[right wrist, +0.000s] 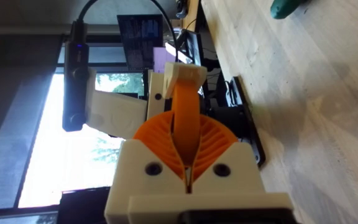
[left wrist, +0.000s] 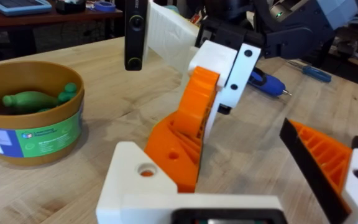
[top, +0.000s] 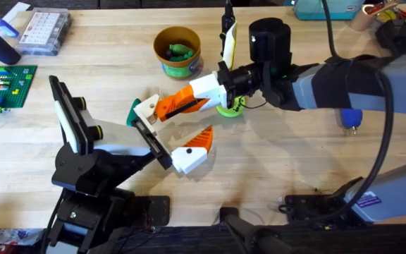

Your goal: Pick up the gripper from the table and insert it into the empty holder that is missing its gripper. Then pick up a screw, insert it into the mounting hole, and use the screwdriver to tighten it. Finally, clean up the table by picking up the vegetable and placing it into the bucket.

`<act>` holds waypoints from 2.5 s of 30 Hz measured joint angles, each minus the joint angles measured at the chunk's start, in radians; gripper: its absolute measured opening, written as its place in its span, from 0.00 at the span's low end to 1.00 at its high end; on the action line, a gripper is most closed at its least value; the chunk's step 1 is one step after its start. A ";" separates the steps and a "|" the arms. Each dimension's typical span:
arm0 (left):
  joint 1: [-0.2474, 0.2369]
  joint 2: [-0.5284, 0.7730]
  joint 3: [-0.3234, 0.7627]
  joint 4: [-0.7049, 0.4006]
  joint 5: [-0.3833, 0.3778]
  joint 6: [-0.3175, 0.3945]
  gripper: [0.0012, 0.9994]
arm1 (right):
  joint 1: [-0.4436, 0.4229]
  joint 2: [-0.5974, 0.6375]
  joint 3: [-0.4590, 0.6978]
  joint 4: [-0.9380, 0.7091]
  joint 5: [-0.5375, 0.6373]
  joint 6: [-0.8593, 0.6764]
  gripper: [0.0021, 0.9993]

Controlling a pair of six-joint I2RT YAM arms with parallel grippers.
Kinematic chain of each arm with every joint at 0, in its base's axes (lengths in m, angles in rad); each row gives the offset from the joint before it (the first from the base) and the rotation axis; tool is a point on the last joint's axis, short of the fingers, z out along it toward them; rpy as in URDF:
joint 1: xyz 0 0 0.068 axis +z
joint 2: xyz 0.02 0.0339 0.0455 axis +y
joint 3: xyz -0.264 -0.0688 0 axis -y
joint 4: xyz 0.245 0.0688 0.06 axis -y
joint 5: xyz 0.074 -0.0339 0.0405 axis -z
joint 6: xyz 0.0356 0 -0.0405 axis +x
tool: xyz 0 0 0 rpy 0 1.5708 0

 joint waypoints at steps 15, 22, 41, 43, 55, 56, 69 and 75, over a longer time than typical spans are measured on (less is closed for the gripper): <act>0.003 0.000 0.000 0.001 -0.012 -0.007 0.99 | -0.006 0.000 0.000 -0.011 -0.012 0.027 0.01; 0.003 0.000 0.000 0.001 -0.011 -0.009 0.99 | -0.006 0.000 0.000 -0.011 -0.012 0.036 0.01; 0.003 0.000 0.000 -0.004 -0.008 -0.025 0.99 | -0.007 0.011 0.001 -0.007 -0.019 0.062 0.01; 0.004 0.000 0.000 -0.004 -0.009 -0.025 0.99 | -0.006 0.015 0.005 -0.006 -0.021 0.062 0.01; 0.013 0.000 0.001 -0.004 -0.009 -0.024 0.99 | 0.006 0.121 0.107 -0.013 -0.110 0.067 0.01; 0.012 0.000 0.001 -0.004 -0.001 -0.025 0.99 | 0.008 0.128 0.112 -0.012 -0.115 0.068 0.01; 0.006 0.000 0.001 -0.005 0.041 -0.024 0.99 | 0.005 0.138 0.117 -0.014 -0.142 0.088 0.01; 0.007 0.000 0.001 -0.006 0.041 -0.028 0.99 | 0.033 0.138 0.121 -0.010 -0.119 0.092 0.01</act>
